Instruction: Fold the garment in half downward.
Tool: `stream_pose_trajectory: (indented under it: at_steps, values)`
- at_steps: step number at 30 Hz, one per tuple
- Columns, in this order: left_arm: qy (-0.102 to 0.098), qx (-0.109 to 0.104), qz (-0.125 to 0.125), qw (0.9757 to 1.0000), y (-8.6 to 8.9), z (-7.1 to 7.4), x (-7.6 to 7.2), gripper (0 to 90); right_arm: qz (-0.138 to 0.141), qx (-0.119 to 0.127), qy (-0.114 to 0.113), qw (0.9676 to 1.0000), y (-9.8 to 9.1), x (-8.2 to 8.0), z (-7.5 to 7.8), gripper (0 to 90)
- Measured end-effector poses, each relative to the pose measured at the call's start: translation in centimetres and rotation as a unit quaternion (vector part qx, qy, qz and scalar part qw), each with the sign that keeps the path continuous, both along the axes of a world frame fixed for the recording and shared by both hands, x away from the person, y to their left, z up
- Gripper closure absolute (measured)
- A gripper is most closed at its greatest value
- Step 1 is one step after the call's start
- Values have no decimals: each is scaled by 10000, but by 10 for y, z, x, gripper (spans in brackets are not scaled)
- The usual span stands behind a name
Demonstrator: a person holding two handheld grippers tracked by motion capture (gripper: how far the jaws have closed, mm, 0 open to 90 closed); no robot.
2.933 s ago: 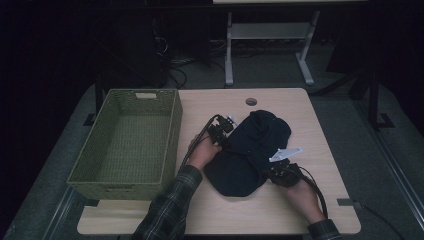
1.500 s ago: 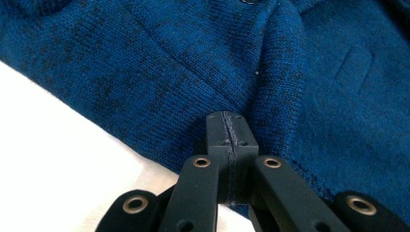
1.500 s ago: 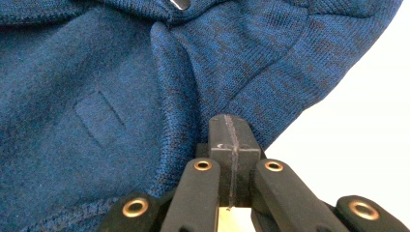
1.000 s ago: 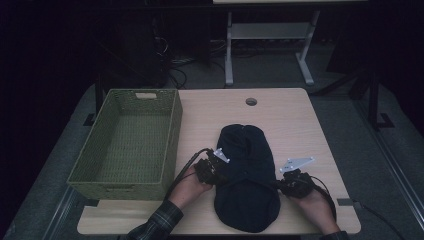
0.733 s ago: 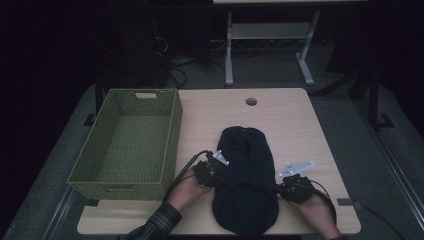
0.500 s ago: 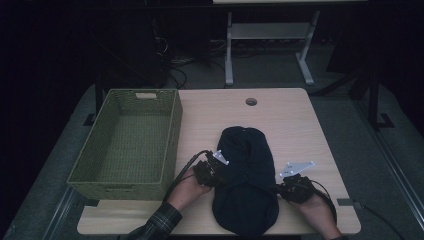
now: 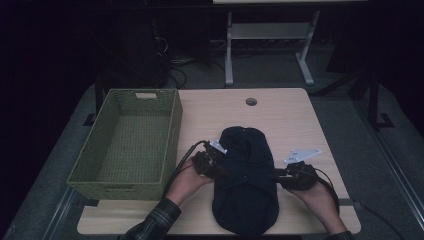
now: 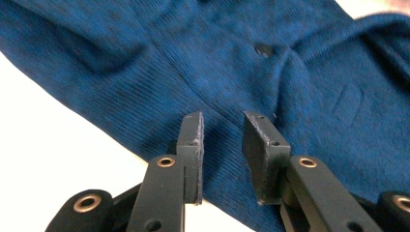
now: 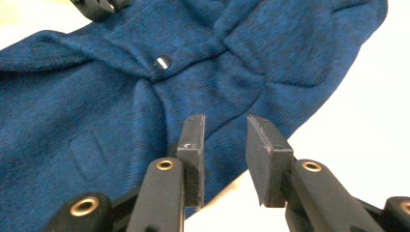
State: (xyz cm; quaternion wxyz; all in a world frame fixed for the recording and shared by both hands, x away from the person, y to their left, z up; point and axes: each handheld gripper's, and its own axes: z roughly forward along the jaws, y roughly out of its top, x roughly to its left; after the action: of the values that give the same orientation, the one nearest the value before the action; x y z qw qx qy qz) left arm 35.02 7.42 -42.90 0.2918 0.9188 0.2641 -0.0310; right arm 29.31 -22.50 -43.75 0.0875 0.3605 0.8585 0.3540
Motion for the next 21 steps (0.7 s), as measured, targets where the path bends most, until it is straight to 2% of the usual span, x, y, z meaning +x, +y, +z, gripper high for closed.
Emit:
stream_pose_trajectory:
  at_steps: [7, 12, 17, 20, 21]
  values:
    - [-189, -4, 154, 9997, 2, 14, 17, 694, -25, 153, -64, 9999, -4, 21, 11, 642]
    - [-288, -126, 308, 9990, 3, 21, 32, 694, -30, 230, -47, 9997, -2, 40, 17, 634]
    - [-447, -174, 435, 9979, 0, 29, 48, 694, -15, 204, -99, 9997, 0, 54, 25, 634]
    - [-476, -189, 493, 9975, 0, 33, 57, 694, -8, 218, -123, 9997, 2, 64, 31, 634]
    - [-506, -243, 585, 9967, -1, 34, 60, 694, -1, 207, -134, 9997, 2, 66, 32, 634]
